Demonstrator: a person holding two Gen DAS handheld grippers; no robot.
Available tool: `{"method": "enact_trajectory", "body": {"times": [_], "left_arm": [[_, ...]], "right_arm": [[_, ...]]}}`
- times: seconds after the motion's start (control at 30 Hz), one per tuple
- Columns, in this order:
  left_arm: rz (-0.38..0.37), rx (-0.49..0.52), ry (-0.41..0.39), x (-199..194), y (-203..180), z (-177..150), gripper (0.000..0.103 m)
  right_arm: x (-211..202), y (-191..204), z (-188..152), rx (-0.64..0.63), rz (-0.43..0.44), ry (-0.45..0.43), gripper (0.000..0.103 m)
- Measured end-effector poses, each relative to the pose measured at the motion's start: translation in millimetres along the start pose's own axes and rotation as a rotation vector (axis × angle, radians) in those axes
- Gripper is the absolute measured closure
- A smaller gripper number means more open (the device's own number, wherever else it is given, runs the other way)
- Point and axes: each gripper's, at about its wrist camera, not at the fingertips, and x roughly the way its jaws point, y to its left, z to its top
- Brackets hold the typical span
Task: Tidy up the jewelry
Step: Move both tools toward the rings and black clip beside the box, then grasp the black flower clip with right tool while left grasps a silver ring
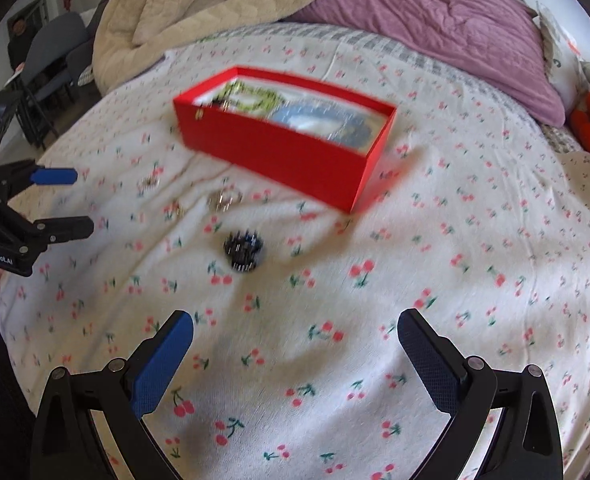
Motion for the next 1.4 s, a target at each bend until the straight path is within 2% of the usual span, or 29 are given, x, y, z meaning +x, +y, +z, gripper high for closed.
{"method": "enact_trajectory", "body": {"times": [0.07, 0.23, 0.37, 0.53, 0.6, 0.73, 0.87, 1.0, 1.13, 1.17, 1.2, 1.23, 1.27, 1.4], "left_arm": [[0.010, 0.028, 0.012, 8, -3, -5, 0.001], [0.015, 0.077, -0.062, 16, -9, -8, 0.000], [0.002, 0.084, -0.071, 23, -8, 0, 0.000], [-0.014, 0.084, -0.065, 28, -7, 13, 0.000], [-0.026, 0.090, -0.067, 27, -9, 17, 0.004], [-0.060, 0.100, -0.074, 24, -12, 24, 0.020], [-0.114, 0.100, -0.081, 21, -16, 31, 0.033], [-0.164, 0.120, -0.088, 18, -27, 36, 0.036], [-0.196, 0.151, -0.087, 17, -43, 42, 0.042], [-0.202, 0.159, -0.085, 18, -48, 45, 0.046], [-0.208, 0.166, -0.084, 19, -51, 46, 0.047], [-0.215, 0.173, -0.081, 20, -55, 49, 0.050], [-0.221, 0.179, -0.080, 21, -58, 50, 0.053], [-0.231, 0.210, -0.084, 22, -72, 55, 0.059]], "right_arm": [[9, 4, -5, -0.023, -0.005, 0.024, 0.000], [29, 8, -10, -0.034, -0.007, 0.069, 0.000], [32, 8, -17, -0.053, -0.017, -0.024, 0.000], [33, 7, -6, -0.057, -0.016, 0.004, 0.000], [32, 8, -1, -0.064, -0.017, -0.011, 0.000], [30, 11, 9, -0.072, 0.012, -0.036, 0.001], [29, 14, 17, -0.068, 0.055, -0.053, 0.013], [32, 15, 27, -0.063, 0.074, -0.052, 0.031], [36, 15, 33, -0.066, 0.073, -0.061, 0.042], [36, 14, 34, -0.067, 0.073, -0.063, 0.050], [36, 15, 34, -0.069, 0.073, -0.066, 0.063], [37, 14, 35, -0.069, 0.082, -0.064, 0.069], [37, 14, 36, -0.066, 0.087, -0.062, 0.079], [33, 8, 38, -0.041, 0.107, -0.061, 0.079]]}}
